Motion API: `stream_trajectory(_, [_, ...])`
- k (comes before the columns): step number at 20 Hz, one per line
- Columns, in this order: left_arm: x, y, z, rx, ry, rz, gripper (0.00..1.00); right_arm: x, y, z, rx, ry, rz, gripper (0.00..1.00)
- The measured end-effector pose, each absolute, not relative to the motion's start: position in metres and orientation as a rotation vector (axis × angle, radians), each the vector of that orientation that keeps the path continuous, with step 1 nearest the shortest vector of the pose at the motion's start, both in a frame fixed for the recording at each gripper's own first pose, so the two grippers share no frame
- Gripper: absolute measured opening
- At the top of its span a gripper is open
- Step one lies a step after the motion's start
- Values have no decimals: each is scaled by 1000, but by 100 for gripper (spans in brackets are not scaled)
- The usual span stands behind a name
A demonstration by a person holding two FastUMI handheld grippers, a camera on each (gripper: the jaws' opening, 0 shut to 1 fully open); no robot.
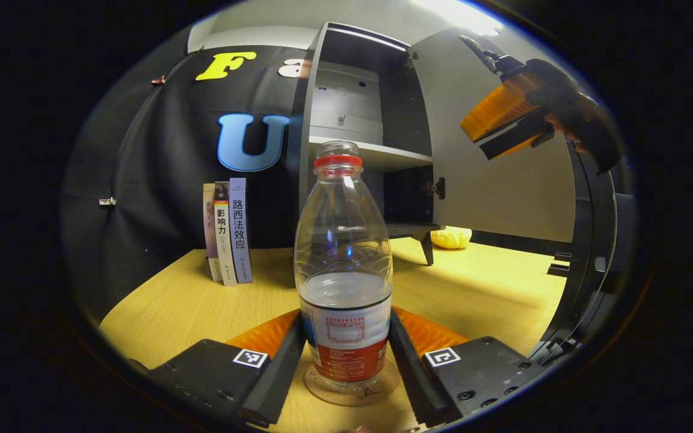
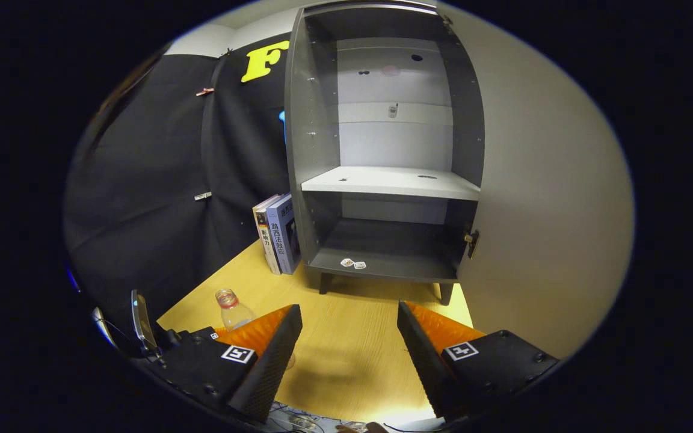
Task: Open the cabinet door with the right hand, grasp the bottle in the cabinet with the left hand and place it on the coaster, then close the cabinet door with the right hand.
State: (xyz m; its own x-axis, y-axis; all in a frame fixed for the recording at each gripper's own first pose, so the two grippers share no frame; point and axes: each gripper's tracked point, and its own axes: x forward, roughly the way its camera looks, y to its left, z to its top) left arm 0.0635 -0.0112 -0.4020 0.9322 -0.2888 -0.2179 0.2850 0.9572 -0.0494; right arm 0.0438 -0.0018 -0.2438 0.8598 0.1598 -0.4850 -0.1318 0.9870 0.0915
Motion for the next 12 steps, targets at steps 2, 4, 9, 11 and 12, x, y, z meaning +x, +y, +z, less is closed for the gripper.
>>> stream_trajectory(2, [63,-14,-405,-40,253,-300,81,42,-3,-243,72,518,150,98])
stream_trajectory(4, [59,-15,-401,-76,251,-307,89,42,-3,-243,76,520,150,98])
stream_trajectory(9, [55,-19,-393,-102,263,-313,95,38,-2,-239,82,522,159,99])
stream_trajectory(11, [59,-17,-379,-72,236,-315,95,37,-5,-234,83,515,149,99])
stream_trajectory(12, [62,-15,-370,-56,218,-322,95,37,-6,-231,86,511,144,99])
